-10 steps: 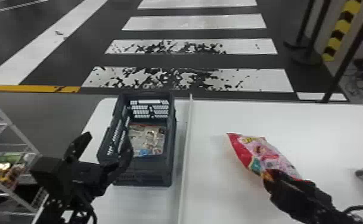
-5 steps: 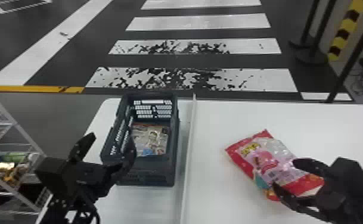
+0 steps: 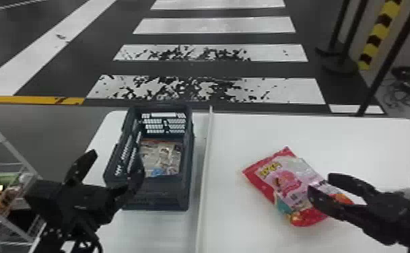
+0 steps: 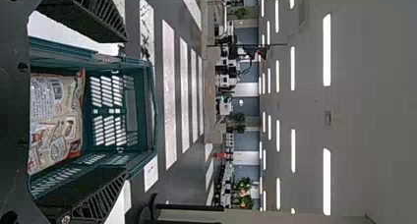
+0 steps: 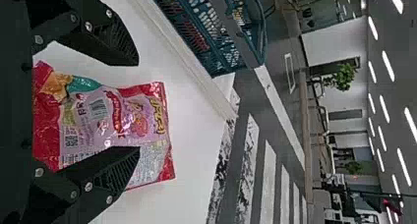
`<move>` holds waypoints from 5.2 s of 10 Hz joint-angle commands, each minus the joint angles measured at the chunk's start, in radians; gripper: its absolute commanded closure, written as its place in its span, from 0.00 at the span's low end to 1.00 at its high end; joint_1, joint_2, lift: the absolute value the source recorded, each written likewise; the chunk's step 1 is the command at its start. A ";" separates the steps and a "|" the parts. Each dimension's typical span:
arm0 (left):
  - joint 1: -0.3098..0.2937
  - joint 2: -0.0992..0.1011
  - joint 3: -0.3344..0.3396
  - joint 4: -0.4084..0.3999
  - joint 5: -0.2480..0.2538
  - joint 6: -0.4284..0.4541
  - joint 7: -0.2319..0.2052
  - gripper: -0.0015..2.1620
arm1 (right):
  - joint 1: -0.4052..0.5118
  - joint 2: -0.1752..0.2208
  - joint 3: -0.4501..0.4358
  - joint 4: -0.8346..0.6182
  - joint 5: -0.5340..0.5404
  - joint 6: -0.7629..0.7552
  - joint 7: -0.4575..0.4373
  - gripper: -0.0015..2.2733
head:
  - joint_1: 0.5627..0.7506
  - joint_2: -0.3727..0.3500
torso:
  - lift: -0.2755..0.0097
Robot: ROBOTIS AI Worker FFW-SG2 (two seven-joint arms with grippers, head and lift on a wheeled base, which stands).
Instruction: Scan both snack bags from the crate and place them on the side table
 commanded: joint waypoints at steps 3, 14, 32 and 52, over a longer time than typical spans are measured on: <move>-0.001 0.000 0.000 0.001 0.000 0.002 0.000 0.03 | -0.036 0.001 0.017 0.060 -0.022 -0.009 0.012 0.97 | 0.70 0.65 | 0.62; -0.004 0.000 0.000 0.000 -0.002 0.005 -0.001 0.03 | -0.368 0.001 0.168 0.589 0.202 -0.233 0.069 0.99 | 0.70 0.77 | 0.62; -0.003 -0.006 -0.011 0.000 -0.005 0.005 -0.001 0.03 | -0.467 -0.023 -0.084 0.818 0.278 -0.451 -0.020 0.99 | 0.70 0.57 | 0.62; -0.010 -0.003 -0.011 0.012 -0.003 0.011 -0.001 0.04 | -0.222 0.001 -0.145 0.508 0.153 -0.316 -0.040 0.99 | 0.70 0.47 | 0.62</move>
